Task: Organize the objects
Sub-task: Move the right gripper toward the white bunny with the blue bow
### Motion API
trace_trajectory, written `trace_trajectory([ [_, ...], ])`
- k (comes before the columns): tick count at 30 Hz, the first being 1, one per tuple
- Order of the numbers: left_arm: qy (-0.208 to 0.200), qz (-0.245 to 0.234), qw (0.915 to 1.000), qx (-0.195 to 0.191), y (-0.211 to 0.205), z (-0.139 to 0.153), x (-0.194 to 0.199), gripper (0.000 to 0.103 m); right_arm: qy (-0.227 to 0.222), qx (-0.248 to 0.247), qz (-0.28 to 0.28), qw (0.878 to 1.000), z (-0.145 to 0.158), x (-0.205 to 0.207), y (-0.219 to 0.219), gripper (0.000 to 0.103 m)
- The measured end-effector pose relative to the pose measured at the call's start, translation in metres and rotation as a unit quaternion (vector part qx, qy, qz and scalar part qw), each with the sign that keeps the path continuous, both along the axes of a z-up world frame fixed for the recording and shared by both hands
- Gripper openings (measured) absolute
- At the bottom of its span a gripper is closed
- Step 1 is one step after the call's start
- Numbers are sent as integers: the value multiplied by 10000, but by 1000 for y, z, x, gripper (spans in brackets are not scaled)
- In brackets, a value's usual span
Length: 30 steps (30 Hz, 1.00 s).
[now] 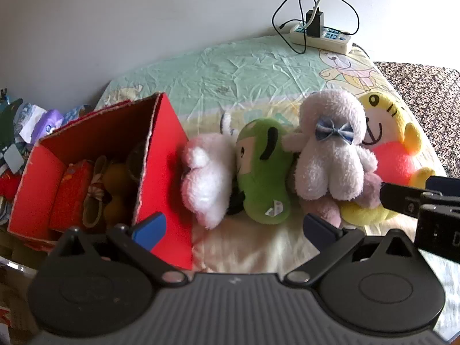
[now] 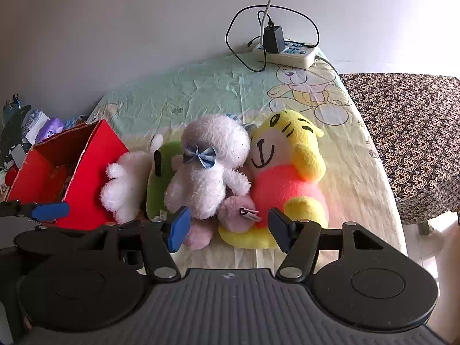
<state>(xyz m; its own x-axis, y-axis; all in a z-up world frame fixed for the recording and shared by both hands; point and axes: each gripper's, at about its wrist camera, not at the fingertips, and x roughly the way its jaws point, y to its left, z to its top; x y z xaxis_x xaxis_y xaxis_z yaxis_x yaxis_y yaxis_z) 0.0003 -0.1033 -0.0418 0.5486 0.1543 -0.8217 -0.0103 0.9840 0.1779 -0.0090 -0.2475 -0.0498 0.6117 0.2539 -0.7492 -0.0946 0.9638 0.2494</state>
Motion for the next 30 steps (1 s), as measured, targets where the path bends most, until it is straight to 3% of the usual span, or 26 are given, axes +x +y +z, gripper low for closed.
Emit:
trace_trajectory([
  [30,10,-173,9998,-31,-16,-2,2,101,-51,131,-240,9996,-2,-3,-18,63],
])
